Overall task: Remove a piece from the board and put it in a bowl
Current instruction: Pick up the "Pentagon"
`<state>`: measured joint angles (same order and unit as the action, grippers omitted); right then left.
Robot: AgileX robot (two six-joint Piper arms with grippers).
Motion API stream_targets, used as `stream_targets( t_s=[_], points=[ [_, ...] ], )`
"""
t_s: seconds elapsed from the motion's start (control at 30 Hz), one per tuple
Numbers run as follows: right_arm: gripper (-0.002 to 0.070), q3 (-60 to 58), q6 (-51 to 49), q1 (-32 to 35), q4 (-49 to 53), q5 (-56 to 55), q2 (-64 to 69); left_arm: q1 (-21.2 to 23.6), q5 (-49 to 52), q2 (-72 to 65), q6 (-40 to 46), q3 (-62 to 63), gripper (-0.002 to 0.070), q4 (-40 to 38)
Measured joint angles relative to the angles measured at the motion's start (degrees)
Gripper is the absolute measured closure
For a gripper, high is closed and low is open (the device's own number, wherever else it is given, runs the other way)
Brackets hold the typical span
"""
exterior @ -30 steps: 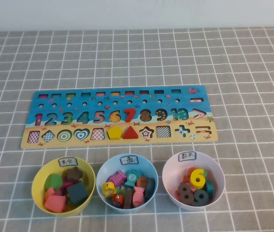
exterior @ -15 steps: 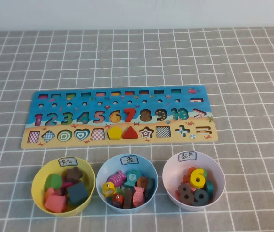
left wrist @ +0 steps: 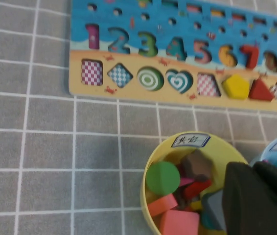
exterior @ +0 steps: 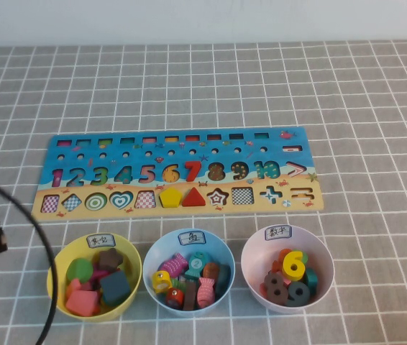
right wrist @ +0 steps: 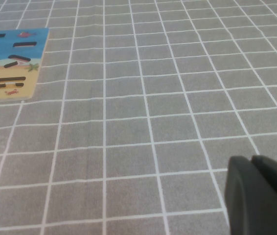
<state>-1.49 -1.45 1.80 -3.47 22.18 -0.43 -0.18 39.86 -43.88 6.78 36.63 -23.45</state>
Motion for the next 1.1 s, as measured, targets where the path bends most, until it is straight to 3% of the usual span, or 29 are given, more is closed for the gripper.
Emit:
stream_targets(
  t_s=[0.4, 0.63, 0.9, 1.1],
  points=[
    [0.0694, 0.0, 0.0, 0.0, 0.0, 0.0, 0.0, -1.0, 9.0, -22.6, 24.2, 16.3, 0.068, -2.4],
    [0.0694, 0.0, 0.0, 0.0, 0.0, 0.0, 0.0, -6.2, 11.9, -33.9, 42.6, 26.5, 0.068, -2.5],
    [0.0694, 0.0, 0.0, 0.0, 0.0, 0.0, 0.0, -13.2, 19.5, -48.6, 53.1, 41.9, 0.068, 2.7],
    [0.0694, 0.0, 0.0, 0.0, 0.0, 0.0, 0.0, -15.4, 27.0, -59.9, 60.1, 54.0, 0.068, 5.3]
  ],
)
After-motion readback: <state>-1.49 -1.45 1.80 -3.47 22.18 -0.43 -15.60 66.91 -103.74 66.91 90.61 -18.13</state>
